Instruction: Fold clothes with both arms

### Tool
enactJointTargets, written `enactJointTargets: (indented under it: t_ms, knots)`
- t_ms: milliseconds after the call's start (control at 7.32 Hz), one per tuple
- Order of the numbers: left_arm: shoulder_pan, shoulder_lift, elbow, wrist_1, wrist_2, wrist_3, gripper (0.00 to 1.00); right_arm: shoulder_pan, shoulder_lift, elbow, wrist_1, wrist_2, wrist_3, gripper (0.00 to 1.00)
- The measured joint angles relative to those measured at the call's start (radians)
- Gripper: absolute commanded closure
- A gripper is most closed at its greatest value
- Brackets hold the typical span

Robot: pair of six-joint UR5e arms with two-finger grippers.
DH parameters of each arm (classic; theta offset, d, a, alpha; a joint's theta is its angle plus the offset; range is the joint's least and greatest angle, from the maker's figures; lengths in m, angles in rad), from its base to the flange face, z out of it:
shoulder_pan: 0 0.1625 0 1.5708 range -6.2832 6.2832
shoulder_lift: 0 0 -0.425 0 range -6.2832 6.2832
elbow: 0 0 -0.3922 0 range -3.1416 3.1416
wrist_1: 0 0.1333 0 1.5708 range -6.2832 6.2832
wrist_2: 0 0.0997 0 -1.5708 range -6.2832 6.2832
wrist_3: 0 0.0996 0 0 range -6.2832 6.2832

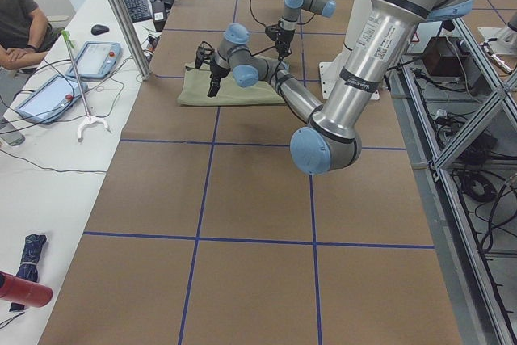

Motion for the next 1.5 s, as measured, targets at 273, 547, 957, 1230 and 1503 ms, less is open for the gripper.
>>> enactJointTargets:
  t_ms: [273,547,957,1230,1503]
  knots:
    - [0.001,-0.002,0.006,0.000,0.000,-0.001,0.00,0.003,-0.005,0.000,0.000,0.000,0.001,1.00]
    - [0.002,-0.004,0.008,-0.001,0.001,-0.002,0.00,0.029,-0.020,-0.001,0.000,0.006,-0.007,1.00]
    - [0.015,-0.008,0.008,-0.001,0.003,-0.004,0.00,0.055,-0.123,0.057,0.000,0.023,-0.010,1.00]
    - [0.023,-0.006,0.010,-0.003,0.004,-0.005,0.00,0.054,-0.199,0.134,-0.001,0.031,-0.001,0.00]
    - [0.028,-0.002,0.016,-0.012,0.004,-0.004,0.00,0.043,-0.217,0.155,-0.001,0.033,0.023,0.00]
